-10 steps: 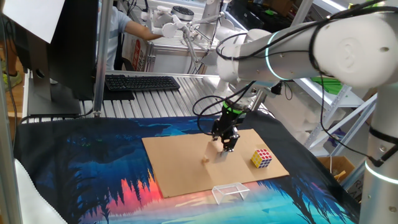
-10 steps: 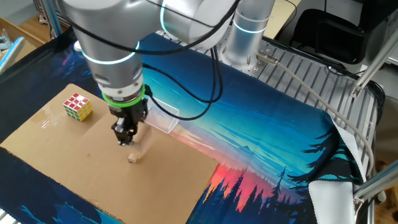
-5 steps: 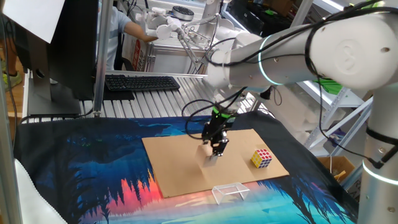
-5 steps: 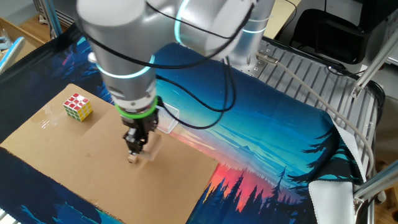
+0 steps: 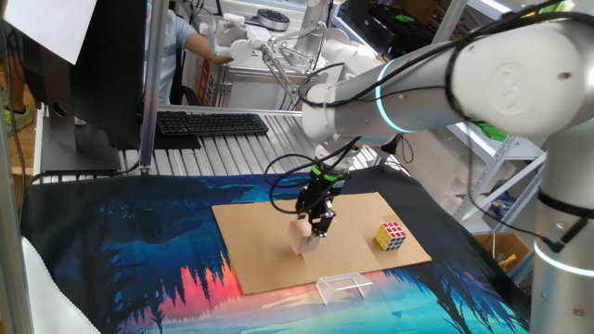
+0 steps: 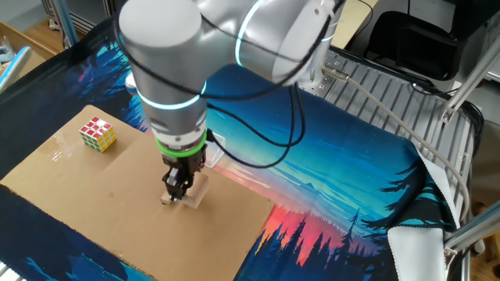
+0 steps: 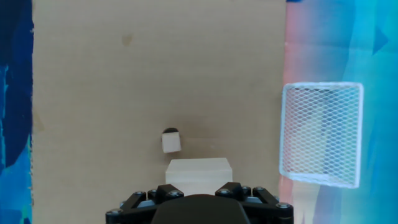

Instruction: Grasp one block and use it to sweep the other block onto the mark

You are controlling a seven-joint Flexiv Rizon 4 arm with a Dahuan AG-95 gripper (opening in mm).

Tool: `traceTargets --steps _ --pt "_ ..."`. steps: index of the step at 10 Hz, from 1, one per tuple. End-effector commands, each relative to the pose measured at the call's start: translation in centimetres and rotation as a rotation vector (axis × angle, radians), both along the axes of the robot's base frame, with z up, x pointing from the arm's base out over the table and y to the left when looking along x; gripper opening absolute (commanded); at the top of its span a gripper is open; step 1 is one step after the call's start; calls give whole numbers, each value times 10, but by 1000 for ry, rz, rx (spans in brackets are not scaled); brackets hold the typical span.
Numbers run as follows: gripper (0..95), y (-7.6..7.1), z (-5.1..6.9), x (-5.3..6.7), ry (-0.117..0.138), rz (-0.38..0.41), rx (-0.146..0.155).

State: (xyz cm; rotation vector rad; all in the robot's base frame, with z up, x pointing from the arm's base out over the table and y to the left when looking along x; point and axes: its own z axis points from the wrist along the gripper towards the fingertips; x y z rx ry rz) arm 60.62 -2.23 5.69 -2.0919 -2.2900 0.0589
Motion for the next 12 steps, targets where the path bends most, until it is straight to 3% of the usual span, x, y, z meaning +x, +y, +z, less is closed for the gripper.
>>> traceTargets --steps 1,12 --pt "0 0 -2 -1 -5 -5 -5" --pt "0 -4 -10 4 -8 -7 -24"
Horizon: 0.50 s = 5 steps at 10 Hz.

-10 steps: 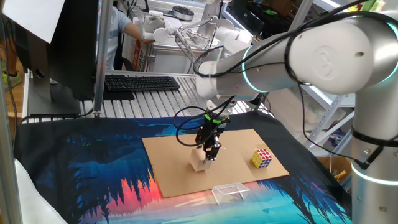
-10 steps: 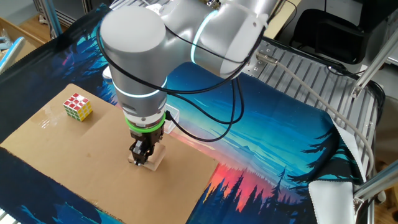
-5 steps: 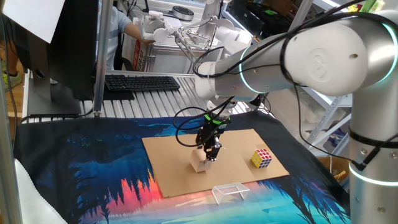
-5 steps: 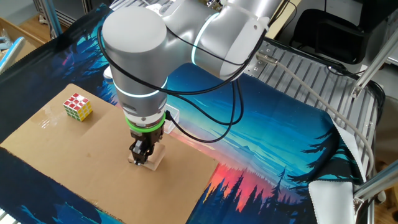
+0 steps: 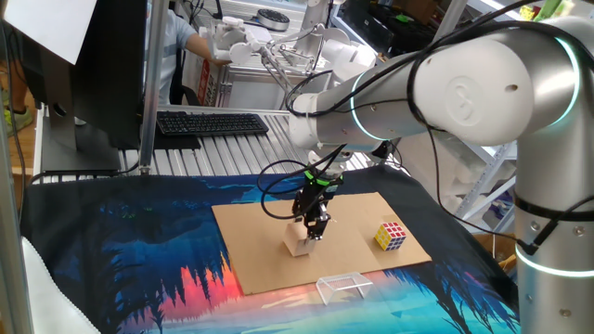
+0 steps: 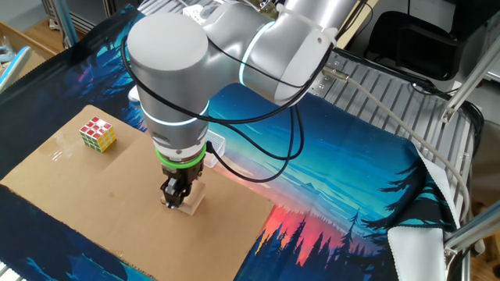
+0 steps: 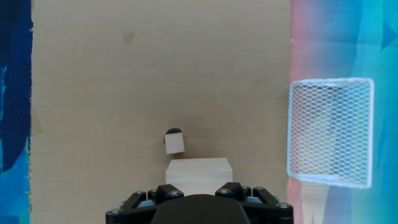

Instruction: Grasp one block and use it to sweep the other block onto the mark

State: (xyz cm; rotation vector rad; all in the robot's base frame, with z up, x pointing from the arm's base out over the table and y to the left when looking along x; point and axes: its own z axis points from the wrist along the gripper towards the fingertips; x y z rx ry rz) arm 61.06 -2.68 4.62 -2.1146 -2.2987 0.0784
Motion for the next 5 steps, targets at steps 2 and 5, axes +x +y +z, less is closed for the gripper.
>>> traceTargets --steps 2,5 --pt "0 0 0 0 1 -1 -3" --pt "0 -1 0 1 0 2 -12"
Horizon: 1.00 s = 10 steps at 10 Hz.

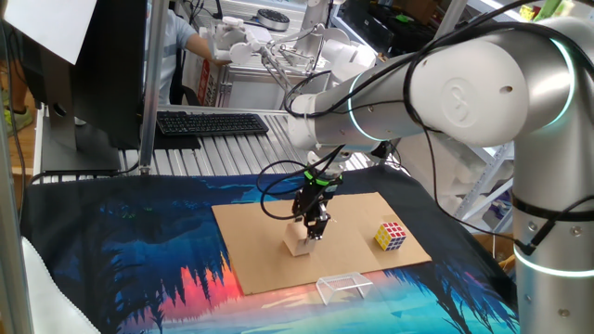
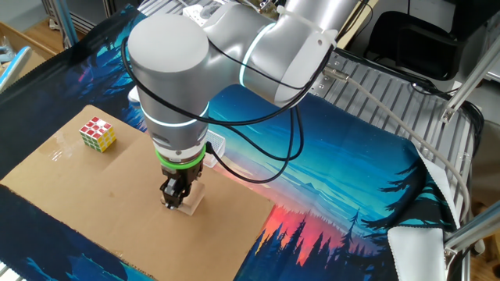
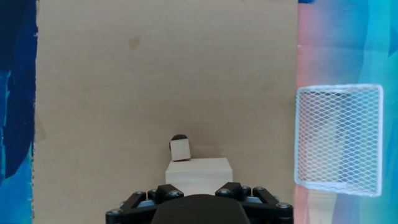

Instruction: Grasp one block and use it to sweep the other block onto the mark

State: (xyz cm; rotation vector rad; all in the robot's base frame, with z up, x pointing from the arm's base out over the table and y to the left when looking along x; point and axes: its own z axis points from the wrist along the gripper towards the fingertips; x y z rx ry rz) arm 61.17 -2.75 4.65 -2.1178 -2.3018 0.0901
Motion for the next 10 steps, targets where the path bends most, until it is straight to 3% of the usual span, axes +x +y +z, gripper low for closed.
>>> traceTargets --steps 1,6,9,10 --pt "0 0 0 0 -1 3 -5" --pt "0 -6 -1 4 -10 -8 -5" --pt "0 2 1 0 -27 -55 32" --pt "0 10 0 -4 -32 -64 32"
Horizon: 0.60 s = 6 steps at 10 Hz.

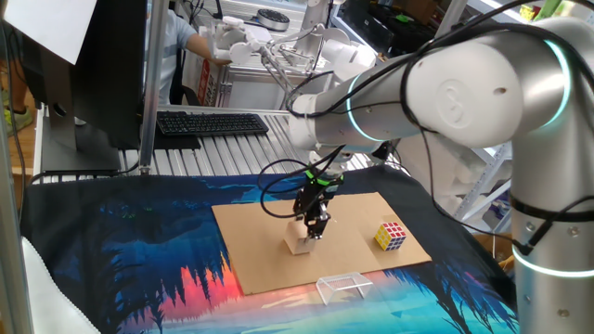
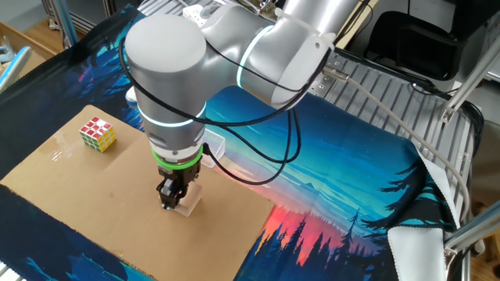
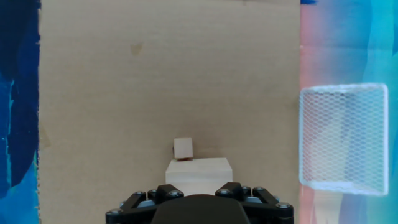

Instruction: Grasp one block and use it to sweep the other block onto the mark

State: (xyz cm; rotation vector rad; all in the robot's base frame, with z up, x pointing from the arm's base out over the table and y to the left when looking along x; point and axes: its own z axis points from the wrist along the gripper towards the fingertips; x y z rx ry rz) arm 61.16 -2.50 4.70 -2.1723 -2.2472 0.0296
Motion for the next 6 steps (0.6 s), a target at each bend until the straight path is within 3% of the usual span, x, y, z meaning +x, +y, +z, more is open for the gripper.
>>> traceTargets --steps 1,3,6 --pt "0 15 -1 -8 -12 -21 2" --pt "0 29 -4 -18 -18 -25 5" --pt "570 29 -6 -18 -12 -30 -4"
